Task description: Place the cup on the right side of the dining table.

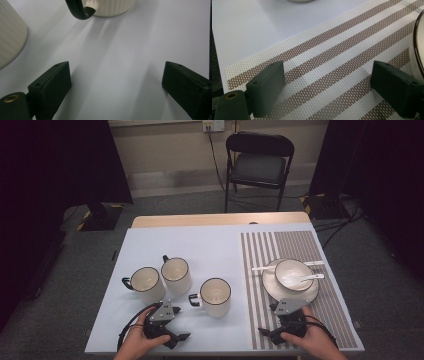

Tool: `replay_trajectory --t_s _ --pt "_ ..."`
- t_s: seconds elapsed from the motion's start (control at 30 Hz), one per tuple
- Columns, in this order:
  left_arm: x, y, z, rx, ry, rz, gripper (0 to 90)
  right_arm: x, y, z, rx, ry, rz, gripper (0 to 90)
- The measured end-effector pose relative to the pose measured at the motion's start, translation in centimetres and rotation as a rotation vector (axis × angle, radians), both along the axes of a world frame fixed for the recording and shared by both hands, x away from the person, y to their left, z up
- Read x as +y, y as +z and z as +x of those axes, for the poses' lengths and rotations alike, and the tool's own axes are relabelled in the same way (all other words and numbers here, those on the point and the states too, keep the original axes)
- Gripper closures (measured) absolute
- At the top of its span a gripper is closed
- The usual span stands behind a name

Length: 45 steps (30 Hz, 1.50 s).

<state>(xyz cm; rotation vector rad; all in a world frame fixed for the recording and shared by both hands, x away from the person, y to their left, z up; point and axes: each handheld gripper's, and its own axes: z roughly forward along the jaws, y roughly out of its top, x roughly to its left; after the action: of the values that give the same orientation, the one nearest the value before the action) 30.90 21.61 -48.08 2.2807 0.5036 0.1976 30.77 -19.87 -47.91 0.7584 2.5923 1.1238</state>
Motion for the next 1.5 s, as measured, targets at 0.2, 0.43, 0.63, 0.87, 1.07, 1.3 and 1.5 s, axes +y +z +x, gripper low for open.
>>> replay_trajectory --t_s 0.2,0.43,0.63,0.87,1.07,1.3,1.5 --pt "-0.3 0.2 0.0 0.012 0.023 0.008 7.8 0.2 0.1 0.0 0.012 -0.013 -0.007 11.4" --pt "-0.7 1.0 0.3 0.034 0.059 0.074 16.6 0.6 0.6 0.3 0.045 -0.024 -0.053 12.2" --pt "-1.3 1.4 0.5 0.036 0.033 0.122 17.9 1.1 1.4 1.0 0.113 -0.033 -0.098 14.7" --pt "-1.4 2.0 0.9 0.047 0.037 0.114 18.0 1.5 2.2 1.6 0.137 -0.020 -0.145 15.0" --pt "-1.7 2.6 1.5 0.047 0.023 0.124 18.3 2.1 3.0 2.3 0.141 -0.013 -0.164 15.1" --pt "-2.1 2.9 2.0 0.061 0.021 0.124 18.5 3.2 3.7 2.8 0.138 0.015 -0.186 15.1" --pt "-2.4 3.4 2.5 0.051 0.016 0.118 18.6 4.1 4.3 3.5 0.138 0.031 -0.198 15.1"
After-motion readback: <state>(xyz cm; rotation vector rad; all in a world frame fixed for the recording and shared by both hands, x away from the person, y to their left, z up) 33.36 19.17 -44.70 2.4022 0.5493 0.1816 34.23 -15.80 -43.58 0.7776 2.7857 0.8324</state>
